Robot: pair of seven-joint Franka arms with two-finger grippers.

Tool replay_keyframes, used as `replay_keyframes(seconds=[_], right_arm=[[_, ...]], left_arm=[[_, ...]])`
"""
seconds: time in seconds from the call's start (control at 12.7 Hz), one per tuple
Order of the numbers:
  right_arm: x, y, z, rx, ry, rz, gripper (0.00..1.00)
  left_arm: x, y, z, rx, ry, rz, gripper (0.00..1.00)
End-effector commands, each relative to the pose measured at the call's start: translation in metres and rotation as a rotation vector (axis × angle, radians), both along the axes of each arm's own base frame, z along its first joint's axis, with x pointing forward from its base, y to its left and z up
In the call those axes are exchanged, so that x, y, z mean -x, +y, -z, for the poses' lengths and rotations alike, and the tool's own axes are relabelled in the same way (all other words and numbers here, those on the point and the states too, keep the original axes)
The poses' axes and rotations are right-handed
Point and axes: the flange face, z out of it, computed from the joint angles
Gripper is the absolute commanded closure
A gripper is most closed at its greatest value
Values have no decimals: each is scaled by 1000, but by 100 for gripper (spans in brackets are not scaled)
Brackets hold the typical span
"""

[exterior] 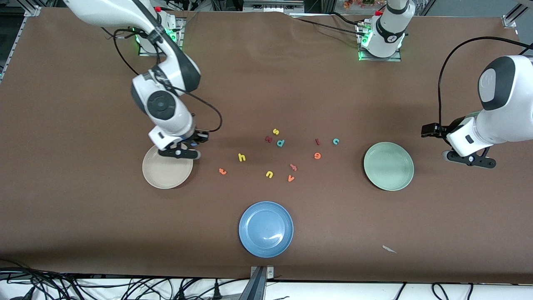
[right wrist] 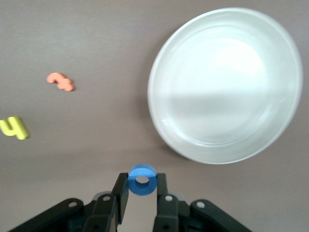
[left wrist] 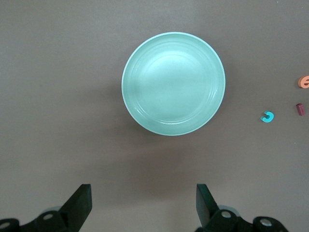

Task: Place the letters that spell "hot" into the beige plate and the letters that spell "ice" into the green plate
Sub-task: 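Carry the blue o onto the beige plate and open the right gripper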

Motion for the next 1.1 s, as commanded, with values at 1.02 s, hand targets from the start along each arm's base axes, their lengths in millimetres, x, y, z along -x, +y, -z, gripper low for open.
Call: replay_keyframes(seconds=[1.02], right_arm=[[-25, -97, 58, -81, -37, -101, 40]], left_arm=[[-13, -55, 65, 62, 53, -213, 7]])
